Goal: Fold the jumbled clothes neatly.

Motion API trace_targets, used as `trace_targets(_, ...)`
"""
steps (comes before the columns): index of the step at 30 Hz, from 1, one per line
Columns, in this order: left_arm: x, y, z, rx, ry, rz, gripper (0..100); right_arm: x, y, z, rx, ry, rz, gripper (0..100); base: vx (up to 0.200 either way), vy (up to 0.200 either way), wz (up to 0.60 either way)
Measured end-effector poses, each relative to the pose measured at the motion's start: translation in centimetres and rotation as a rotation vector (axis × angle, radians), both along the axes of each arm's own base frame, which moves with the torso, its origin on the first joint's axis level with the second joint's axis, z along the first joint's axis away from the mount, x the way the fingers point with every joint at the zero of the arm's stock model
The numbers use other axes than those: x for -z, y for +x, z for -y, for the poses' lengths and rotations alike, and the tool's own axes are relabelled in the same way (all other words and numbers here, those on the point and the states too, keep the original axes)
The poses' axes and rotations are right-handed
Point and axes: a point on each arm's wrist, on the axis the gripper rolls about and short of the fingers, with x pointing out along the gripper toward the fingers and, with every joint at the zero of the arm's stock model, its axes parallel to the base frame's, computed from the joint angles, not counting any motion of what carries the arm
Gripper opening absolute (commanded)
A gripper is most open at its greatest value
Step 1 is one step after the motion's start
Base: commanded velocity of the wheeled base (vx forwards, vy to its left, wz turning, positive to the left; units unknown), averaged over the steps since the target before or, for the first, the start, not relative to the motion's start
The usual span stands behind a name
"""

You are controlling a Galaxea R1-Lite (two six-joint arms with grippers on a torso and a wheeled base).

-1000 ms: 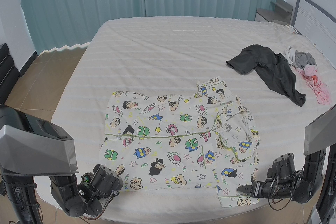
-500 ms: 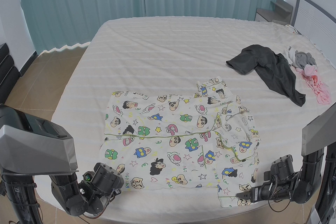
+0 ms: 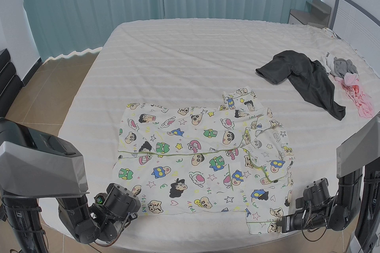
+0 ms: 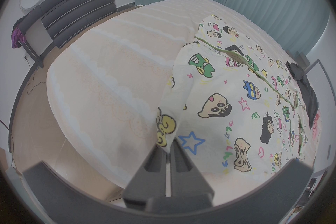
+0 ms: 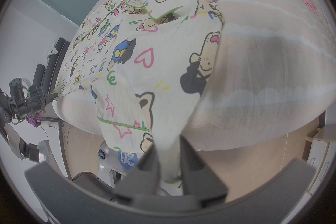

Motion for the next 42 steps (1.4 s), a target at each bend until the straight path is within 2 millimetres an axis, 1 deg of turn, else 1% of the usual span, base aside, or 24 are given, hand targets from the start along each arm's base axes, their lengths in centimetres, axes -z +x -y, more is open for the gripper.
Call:
trace_targets(10, 0.0, -0.1, 0.0, 0.016, 0.015, -0.007, 0, 0.0, -0.5, 0.2, 0.002, -0.015, -0.047, 0, 0.0, 0.0, 0.0)
trace_targets(16, 0.0, -0.4, -0.1, 0.037, 0.034, -0.017, 0, -0.9, -1.5, 0.5, -0.003, -0.021, -0.118, 0, 0.0, 0.0, 0.0)
trace_targets(25, -0.5, -2.3, -0.9, 0.097, 0.079, -0.056, 0, -2.6, -2.8, 1.0, -0.007, -0.018, -0.16, 0, 0.0, 0.0, 0.0)
trace_targets(34, -0.9, -4.0, -1.7, 0.139, 0.101, -0.091, 0, -3.6, -3.7, 1.2, -0.011, -0.024, -0.176, 0, 0.0, 0.0, 0.0)
trace_targets(42, -1.2, -5.7, -1.8, 0.192, 0.114, -0.115, 0, -4.2, -4.7, 1.4, -0.028, -0.025, -0.22, 0, 0.0, 0.0, 0.0)
